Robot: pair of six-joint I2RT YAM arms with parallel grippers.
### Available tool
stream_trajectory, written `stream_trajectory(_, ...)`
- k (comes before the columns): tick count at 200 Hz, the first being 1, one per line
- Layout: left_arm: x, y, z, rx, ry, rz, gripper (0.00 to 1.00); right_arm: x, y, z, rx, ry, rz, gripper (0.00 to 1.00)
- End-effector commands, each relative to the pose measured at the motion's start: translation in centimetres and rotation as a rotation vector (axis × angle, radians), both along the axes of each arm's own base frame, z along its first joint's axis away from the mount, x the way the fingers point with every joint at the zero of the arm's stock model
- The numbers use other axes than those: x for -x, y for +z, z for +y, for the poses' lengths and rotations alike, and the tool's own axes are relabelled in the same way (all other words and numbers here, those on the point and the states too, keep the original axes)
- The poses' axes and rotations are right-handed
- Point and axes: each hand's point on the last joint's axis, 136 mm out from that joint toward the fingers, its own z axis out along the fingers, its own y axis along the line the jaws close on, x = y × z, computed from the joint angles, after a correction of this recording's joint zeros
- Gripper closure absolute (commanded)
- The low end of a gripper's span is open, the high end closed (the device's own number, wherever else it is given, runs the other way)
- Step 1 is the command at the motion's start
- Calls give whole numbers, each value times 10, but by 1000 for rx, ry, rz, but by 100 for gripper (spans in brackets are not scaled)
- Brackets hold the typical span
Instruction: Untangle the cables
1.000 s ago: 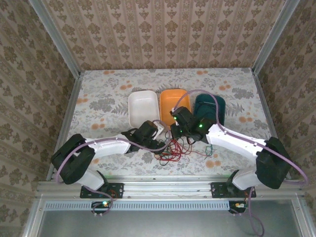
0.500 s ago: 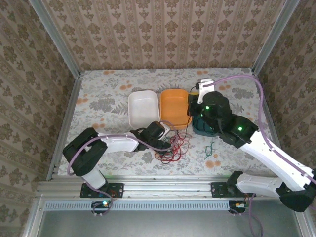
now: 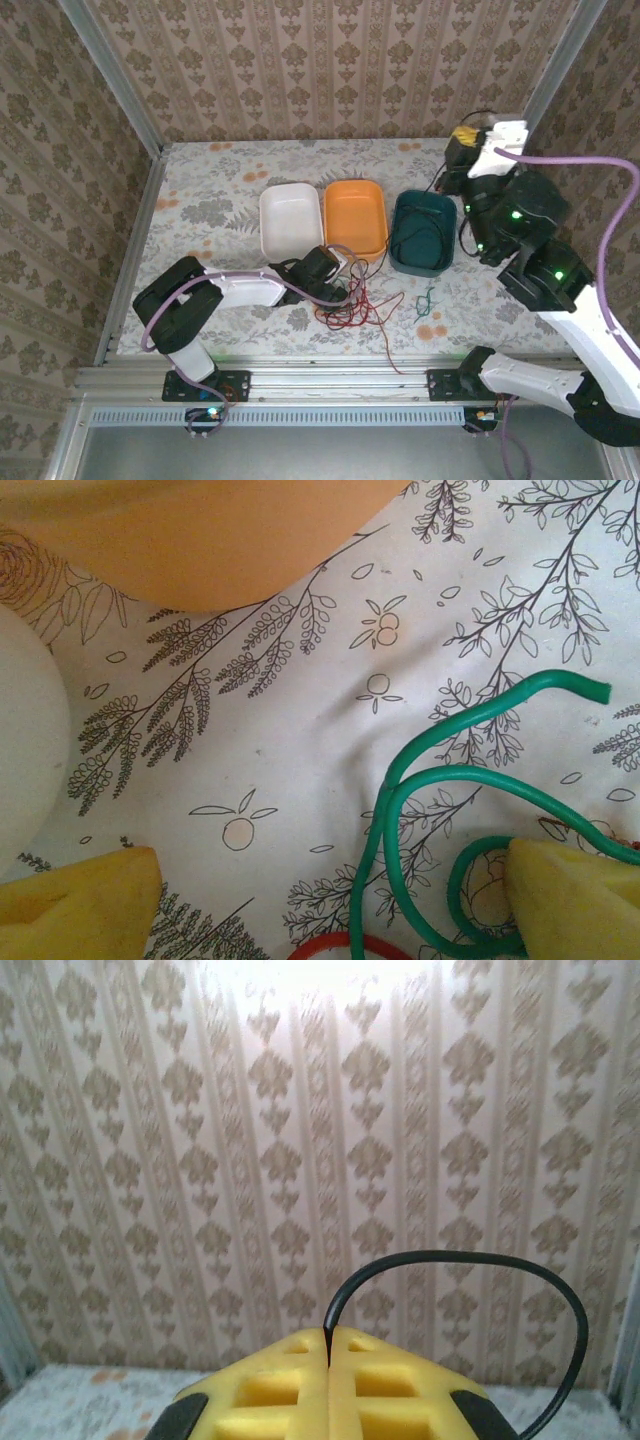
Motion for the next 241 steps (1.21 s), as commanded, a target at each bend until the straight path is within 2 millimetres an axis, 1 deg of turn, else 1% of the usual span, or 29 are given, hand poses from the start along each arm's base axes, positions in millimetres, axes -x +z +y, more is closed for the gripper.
stream_trajectory(1, 9, -31, 32, -163, 35, 39, 10, 20, 44, -31, -17, -77, -112, 100)
stream_trajectory(19, 8, -33, 35, -172, 47, 37, 9, 28, 60, -41, -13, -100, -143, 100)
stream_trajectory(68, 6, -35, 41, -188, 78, 33, 8, 53, 107, -78, 3, -219, -242, 100)
stream_trajectory(113, 3, -37, 47, -195, 104, 37, 7, 84, 147, -112, 14, -347, -322, 100)
stream_trajectory(139, 2, -37, 48, -190, 110, 39, 6, 96, 160, -125, 30, -398, -338, 100)
stream_trajectory(158, 1, -38, 50, -191, 119, 43, 3, 103, 168, -133, 47, -441, -348, 100)
stream_trajectory(176, -1, -38, 52, -192, 131, 43, 1, 115, 177, -143, 44, -475, -367, 100)
stream_trajectory(241, -7, -38, 60, -193, 173, 43, 0, 156, 204, -170, -10, -508, -447, 100)
